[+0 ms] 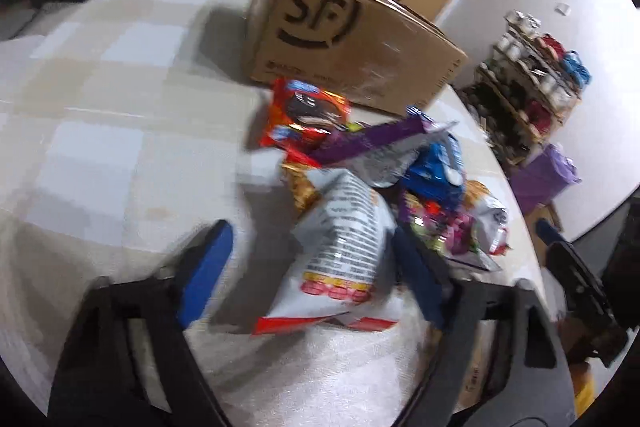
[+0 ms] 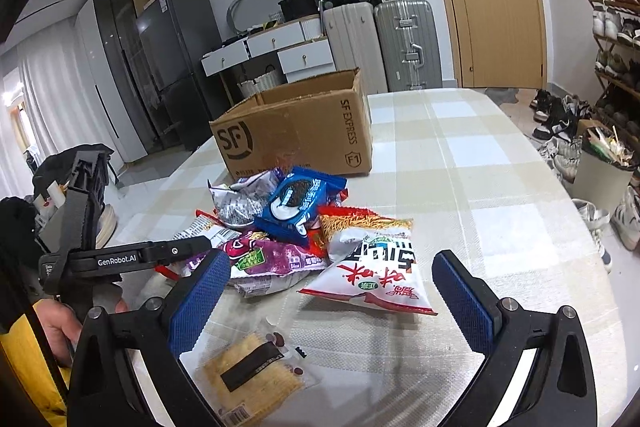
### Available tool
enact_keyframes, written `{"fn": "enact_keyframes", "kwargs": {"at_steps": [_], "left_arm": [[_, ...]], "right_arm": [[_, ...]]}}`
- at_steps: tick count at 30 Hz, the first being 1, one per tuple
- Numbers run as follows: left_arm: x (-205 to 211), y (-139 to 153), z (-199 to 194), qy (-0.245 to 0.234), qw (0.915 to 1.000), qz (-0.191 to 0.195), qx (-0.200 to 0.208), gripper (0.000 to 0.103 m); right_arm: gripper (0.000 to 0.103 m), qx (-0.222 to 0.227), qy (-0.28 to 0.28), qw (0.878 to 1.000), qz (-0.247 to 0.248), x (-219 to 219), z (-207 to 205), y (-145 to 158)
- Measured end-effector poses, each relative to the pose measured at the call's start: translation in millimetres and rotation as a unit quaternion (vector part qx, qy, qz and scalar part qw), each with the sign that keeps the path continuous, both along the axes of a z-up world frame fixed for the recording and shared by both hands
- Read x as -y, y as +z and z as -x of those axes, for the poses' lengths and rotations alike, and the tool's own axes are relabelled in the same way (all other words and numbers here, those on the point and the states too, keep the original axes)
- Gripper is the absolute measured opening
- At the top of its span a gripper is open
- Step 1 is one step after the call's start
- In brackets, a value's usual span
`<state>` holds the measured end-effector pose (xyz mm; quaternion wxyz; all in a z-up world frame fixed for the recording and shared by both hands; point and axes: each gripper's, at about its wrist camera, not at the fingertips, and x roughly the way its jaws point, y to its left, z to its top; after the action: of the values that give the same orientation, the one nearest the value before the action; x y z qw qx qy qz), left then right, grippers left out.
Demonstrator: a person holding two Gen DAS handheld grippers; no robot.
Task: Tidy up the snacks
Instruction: 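Grasp the white chip bag with the left tool while the right tool grasps the white noodle-snack bag, then lift both white bags and carry them over the cardboard box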
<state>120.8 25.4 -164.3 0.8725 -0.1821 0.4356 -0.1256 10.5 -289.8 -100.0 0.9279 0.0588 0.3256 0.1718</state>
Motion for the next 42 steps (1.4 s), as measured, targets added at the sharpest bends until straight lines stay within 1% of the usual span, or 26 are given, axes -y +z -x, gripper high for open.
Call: {"fn": "enact_keyframes", "kwargs": {"at_steps": [1, 2, 4, 5, 8, 13, 18, 21, 23, 25, 32, 34, 36, 37, 38, 39, 41, 42], "left_arm": [[1, -2, -2, -0.011, 0.9998, 0.017, 0.001, 0.057], [2, -3, -4, -0.018, 0.9994, 0.03, 0.0, 0.047], [6, -2, -5, -0.019, 0.9996, 0.023, 0.003, 0.045], [7, -2, -4, -0.022, 0.9995, 0.023, 0.004, 0.042], [7, -2, -5, -0.026, 0.9992, 0.029, 0.007, 0.038], [-2, -1, -1, -0.014, 0.9993, 0.034, 0.011, 0.037], [-21, 12, 18, 0.009, 0.9988, 0.04, 0.026, 0.037], [-34, 24, 31, 0.017, 0.9981, 0.042, 0.042, 0.037], [-43, 33, 41, 0.02, 0.9975, 0.044, 0.051, 0.038], [-50, 42, 53, 0.024, 0.9969, 0.046, 0.06, 0.038], [-66, 57, 75, 0.038, 0.9955, 0.048, 0.072, 0.038], [-70, 57, 78, 0.04, 0.9954, 0.046, 0.073, 0.038], [-69, 57, 81, 0.041, 0.9954, 0.045, 0.074, 0.038], [-70, 58, 82, 0.041, 0.9954, 0.045, 0.074, 0.038], [-70, 57, 81, 0.041, 0.9953, 0.046, 0.074, 0.038], [-70, 57, 81, 0.042, 0.9953, 0.047, 0.073, 0.038], [-70, 57, 82, 0.041, 0.9953, 0.047, 0.073, 0.038], [-69, 58, 82, 0.041, 0.9954, 0.046, 0.074, 0.038]], "right_arm": [[0.103, -0.003, 0.001, 1.0, 0.0, 0, -2, -2], [0.102, -0.005, 0.001, 1.0, 0.0, -1, -1, -3], [0.102, -0.007, 0.002, 1.0, -0.002, -1, -1, -4], [0.103, -0.008, 0.001, 1.0, -0.003, 0, -2, -5], [0.102, -0.006, 0.001, 1.0, -0.004, 0, 1, -2], [0.102, 0.001, -0.005, 1.0, 0.001, 1, 4, 5], [0.102, -0.003, -0.023, 1.0, 0.01, 8, -2, 12], [0.102, -0.03, -0.03, 0.999, 0.021, 13, -20, 10], [0.102, -0.046, -0.023, 0.998, 0.023, 15, -32, 7], [0.103, -0.065, -0.015, 0.997, 0.034, 13, -45, 1], [0.102, -0.115, 0.012, 0.991, 0.068, -1, -82, -27], [0.096, -0.129, 0.014, 0.989, 0.067, -2, -88, -35], [0.077, -0.144, 0.025, 0.988, 0.052, -2, -90, -41], [0.076, -0.146, 0.026, 0.988, 0.051, -3, -91, -43], [0.063, -0.139, 0.03, 0.988, 0.051, -4, -90, -43], [0.059, -0.143, 0.037, 0.988, 0.047, -5, -89, -43], [0.054, -0.142, 0.039, 0.988, 0.044, -4, -87, -42], [0.051, -0.142, 0.039, 0.988, 0.034, -2, -86, -42]]}}
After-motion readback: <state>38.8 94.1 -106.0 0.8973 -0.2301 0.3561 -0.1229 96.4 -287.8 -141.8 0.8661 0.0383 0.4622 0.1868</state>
